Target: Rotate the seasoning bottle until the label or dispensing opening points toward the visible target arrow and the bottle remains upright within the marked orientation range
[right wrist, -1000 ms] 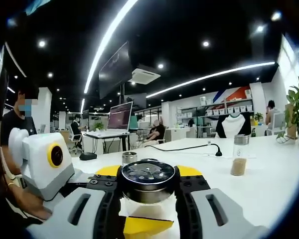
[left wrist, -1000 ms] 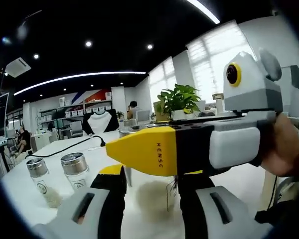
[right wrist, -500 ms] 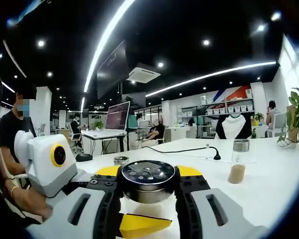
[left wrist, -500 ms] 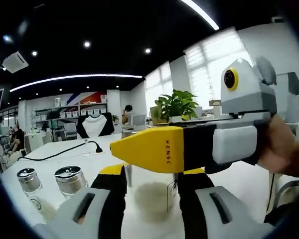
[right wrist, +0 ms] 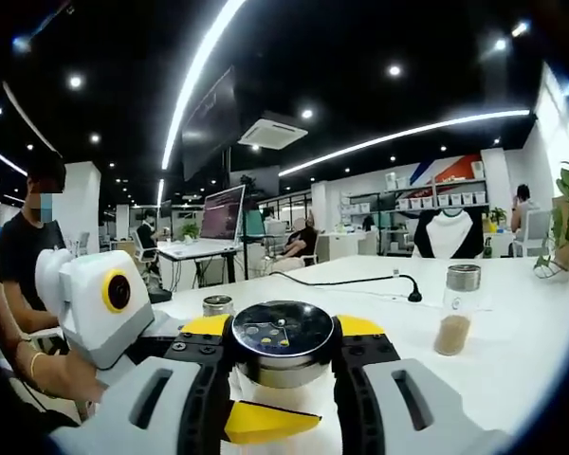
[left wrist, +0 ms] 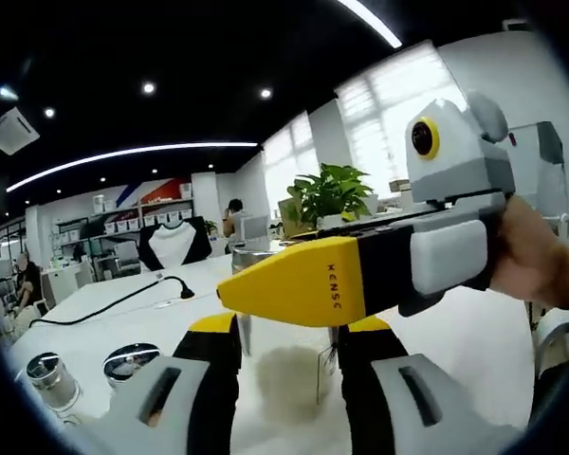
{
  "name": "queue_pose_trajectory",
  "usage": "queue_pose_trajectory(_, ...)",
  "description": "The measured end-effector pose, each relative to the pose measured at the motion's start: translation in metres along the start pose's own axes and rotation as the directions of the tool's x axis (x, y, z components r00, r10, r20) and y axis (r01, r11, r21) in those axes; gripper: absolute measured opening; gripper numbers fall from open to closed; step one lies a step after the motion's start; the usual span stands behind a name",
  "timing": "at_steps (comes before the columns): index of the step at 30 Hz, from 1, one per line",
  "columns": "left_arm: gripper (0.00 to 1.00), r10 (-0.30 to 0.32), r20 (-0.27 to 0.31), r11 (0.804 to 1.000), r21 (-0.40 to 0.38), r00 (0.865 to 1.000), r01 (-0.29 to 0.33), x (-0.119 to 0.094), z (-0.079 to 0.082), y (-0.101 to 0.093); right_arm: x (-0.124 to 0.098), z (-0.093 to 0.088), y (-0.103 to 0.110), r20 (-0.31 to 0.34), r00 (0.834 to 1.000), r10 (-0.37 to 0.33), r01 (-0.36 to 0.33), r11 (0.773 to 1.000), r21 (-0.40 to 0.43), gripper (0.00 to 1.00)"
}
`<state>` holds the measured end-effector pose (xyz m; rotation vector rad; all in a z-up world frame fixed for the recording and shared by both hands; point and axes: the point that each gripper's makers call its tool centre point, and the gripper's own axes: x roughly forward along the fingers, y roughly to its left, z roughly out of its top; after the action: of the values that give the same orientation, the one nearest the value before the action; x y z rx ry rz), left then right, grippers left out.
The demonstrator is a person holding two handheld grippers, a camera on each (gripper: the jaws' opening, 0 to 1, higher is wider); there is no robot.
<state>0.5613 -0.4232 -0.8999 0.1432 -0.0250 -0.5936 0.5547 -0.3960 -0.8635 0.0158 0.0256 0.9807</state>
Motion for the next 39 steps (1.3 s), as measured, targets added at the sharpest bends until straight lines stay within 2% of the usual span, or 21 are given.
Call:
queue_pose_trajectory(17,0.42,-0.031,-0.01,0.998,-0.054,0.999,0.031,0.011,-0.012,-0.002,0.003,-0.013,-0.01,-0.047,0.998,-0.046,0.044,0.999,-0.031,0.39)
queue_pose_trajectory(26,0.42,-0.039,-0.012,0.998,-0.054,0.999,0.039,0.012,-0.012,0.001,0.006,-0.014,-0.013,-0.043,0.998,-0.054,0.053,0.998,-0.022,0.39)
queue_pose_trajectory(32,0.42,-0.051,-0.007,0.996,-0.08,0.999,0.05,0.014,-0.013,0.005,0.01,-0.014,-0.016,-0.033,0.996,-0.08,0.08,0.997,-0.01,0.39)
queue_pose_trajectory(34,0.43,-0.048,-0.008,0.996,-0.079,0.999,0.047,0.014,-0.013,0.005,0.012,-0.015,-0.016,-0.032,0.996,-0.085,0.085,0.996,-0.009,0.39)
queue_pose_trajectory(39,0.44,0.015,-0.023,1.0,-0.003,1.0,-0.015,0.011,-0.012,0.009,0.015,-0.015,-0.016,-0.028,0.995,-0.1,0.1,0.995,-0.01,0.39)
